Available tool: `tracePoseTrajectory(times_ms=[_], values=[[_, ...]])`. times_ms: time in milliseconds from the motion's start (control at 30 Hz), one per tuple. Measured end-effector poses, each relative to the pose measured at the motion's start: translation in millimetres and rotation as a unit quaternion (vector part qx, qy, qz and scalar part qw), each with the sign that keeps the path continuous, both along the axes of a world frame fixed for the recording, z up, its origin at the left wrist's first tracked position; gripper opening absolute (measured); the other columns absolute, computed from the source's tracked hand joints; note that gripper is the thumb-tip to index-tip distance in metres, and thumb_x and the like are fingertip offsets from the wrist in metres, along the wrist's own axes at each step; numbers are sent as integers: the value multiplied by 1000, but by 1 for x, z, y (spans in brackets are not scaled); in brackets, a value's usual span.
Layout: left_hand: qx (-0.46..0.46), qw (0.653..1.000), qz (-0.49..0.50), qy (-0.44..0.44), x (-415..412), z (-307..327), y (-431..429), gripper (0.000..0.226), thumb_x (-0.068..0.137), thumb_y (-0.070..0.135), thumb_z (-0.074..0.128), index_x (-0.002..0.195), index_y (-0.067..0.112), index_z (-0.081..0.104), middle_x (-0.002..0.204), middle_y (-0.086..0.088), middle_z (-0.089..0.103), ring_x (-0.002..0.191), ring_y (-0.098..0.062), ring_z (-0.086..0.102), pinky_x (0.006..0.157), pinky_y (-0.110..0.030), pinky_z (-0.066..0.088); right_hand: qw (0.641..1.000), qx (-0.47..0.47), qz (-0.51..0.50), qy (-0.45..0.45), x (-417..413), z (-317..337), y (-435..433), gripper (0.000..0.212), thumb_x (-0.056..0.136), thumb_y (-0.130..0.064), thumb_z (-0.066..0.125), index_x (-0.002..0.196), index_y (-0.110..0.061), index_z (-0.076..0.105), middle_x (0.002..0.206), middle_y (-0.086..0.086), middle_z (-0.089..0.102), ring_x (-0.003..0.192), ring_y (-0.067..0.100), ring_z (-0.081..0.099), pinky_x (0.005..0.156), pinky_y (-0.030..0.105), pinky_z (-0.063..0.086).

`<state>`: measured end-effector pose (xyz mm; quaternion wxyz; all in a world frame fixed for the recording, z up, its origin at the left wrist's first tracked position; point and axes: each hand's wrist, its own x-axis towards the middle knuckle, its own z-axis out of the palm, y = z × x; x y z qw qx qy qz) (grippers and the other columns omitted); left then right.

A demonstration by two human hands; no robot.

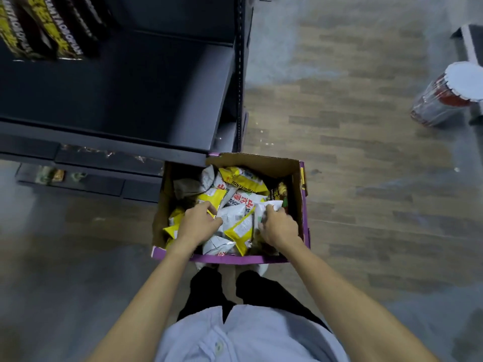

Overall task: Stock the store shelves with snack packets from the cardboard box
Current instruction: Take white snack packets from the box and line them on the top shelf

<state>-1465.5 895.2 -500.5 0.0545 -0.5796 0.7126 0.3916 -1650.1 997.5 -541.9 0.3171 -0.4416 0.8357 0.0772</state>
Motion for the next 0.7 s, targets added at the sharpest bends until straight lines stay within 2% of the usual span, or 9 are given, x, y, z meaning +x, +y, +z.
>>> tracePoseTrajectory(times_ms=[167,333,467,567,633,700], values=[[6,1000,16,-11,9,-9,5,11,78,24,70,84,22,60,76,4,59,81,-23,60,68,-33,47,996,57,-12,-75,-6,-13,0,63,95,-46,53,148,-26,25,133,20,42,110,42,56,83,45,49],[31,999,-7,-37,7,-17,3,15,77,23,70,88,20,60,81,0,62,82,-23,59,69,-32,48,991,55,-59,-109,-3,-14,-8,74,93,-35,60,152,-26,17,139,22,33,116,44,52,92,48,49],[56,986,-97,-120,-10,-22,2,23,73,25,76,89,17,62,89,-4,63,84,-25,60,69,-34,50,990,11,-86,-115,-1,-14,3,72,93,-28,61,151,-30,18,138,20,33,112,42,53,93,49,48],[89,955,-192,-207,-22,-25,5,28,71,31,83,89,17,67,93,-3,68,90,-25,65,71,-33,52,992,-4,-79,-95,0,-13,11,71,95,-29,60,153,-30,18,138,20,32,113,41,50,93,47,46],[80,935,-246,-244,-26,-29,10,22,77,26,77,95,16,67,102,-5,69,96,-27,65,71,-32,48,994,-12,-73,-83,3,-11,12,71,95,-31,59,153,-30,18,138,20,33,113,40,50,91,47,46],[52,925,-272,-261,-27,-34,17,21,84,14,62,105,14,62,114,-9,65,103,-30,63,71,-35,46,995,-20,-69,-72,4,-9,9,72,95,-32,60,153,-30,18,136,19,36,113,39,50,90,47,47]])
